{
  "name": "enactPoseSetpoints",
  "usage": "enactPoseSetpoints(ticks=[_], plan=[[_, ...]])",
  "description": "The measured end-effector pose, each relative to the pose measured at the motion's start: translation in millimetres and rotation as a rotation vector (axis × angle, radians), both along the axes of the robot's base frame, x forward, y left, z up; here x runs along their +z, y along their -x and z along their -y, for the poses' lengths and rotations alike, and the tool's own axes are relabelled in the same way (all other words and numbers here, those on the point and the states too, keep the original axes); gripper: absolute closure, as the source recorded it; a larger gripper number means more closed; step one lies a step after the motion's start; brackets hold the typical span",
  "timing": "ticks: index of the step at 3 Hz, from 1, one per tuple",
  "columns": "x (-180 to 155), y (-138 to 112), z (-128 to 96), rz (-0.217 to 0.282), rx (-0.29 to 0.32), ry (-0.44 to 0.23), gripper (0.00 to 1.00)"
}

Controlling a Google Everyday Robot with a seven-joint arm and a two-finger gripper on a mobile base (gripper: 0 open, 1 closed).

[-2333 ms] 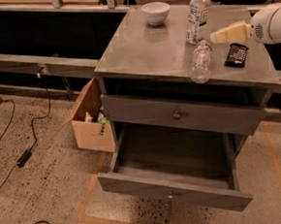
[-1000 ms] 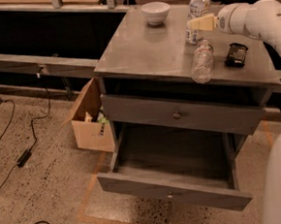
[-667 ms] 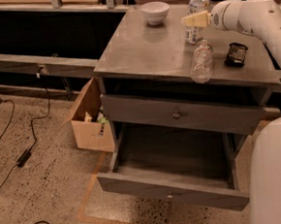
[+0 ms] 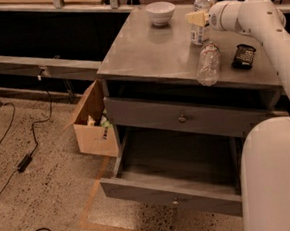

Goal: Place blue plastic bottle into middle drawer

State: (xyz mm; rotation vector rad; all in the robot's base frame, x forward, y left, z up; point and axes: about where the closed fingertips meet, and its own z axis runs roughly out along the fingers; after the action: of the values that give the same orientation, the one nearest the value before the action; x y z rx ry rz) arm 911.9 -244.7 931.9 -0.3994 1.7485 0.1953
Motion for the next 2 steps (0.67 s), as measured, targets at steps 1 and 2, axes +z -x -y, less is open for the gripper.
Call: enactPoseSetpoints(ticks=[1,2], plan=[[-5,-3,-3,0.011,0.035,-0.014,0.62],[9,17,-2,0.041,0.133,-0.04,0.85]])
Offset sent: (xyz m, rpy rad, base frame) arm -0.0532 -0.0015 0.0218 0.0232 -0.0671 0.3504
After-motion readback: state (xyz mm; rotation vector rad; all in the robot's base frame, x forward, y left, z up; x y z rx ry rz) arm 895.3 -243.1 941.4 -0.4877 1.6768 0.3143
